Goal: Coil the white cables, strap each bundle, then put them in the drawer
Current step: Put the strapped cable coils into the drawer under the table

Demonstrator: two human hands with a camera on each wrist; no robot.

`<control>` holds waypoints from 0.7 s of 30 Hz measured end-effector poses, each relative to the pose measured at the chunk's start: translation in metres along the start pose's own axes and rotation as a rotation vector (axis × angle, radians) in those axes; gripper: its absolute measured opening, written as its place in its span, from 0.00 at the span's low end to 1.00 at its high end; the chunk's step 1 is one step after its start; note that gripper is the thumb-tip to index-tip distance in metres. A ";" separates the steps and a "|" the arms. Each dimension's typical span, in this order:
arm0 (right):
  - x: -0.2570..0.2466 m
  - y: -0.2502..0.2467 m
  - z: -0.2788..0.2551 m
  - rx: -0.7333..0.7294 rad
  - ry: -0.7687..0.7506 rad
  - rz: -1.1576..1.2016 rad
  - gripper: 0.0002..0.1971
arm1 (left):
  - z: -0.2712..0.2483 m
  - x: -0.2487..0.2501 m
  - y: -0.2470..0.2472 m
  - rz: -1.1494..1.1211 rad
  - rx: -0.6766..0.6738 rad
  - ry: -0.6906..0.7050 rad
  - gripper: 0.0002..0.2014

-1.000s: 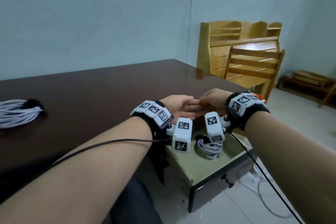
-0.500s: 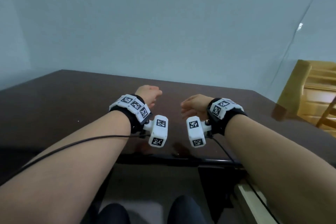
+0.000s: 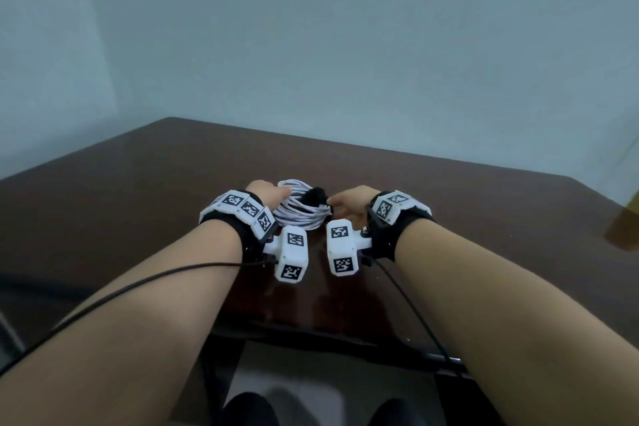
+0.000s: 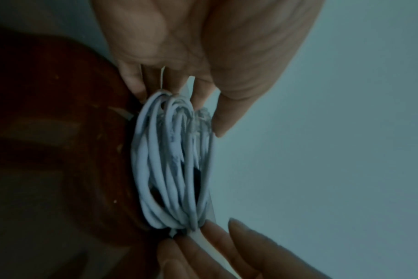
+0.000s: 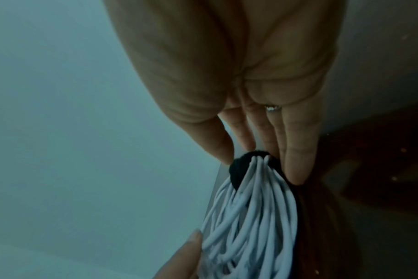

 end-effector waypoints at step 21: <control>0.063 -0.270 -0.161 0.468 -0.009 0.124 0.10 | -0.177 0.284 0.088 0.705 0.104 0.782 0.17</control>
Point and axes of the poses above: each hand's wrist, its own z-axis towards the middle knuckle, its own y-axis out of the palm, x = y × z, the point moved 7 cm from there along z, towards the middle knuckle, and after that the axes turned 12 degrees about z, right-handed, at the moved point
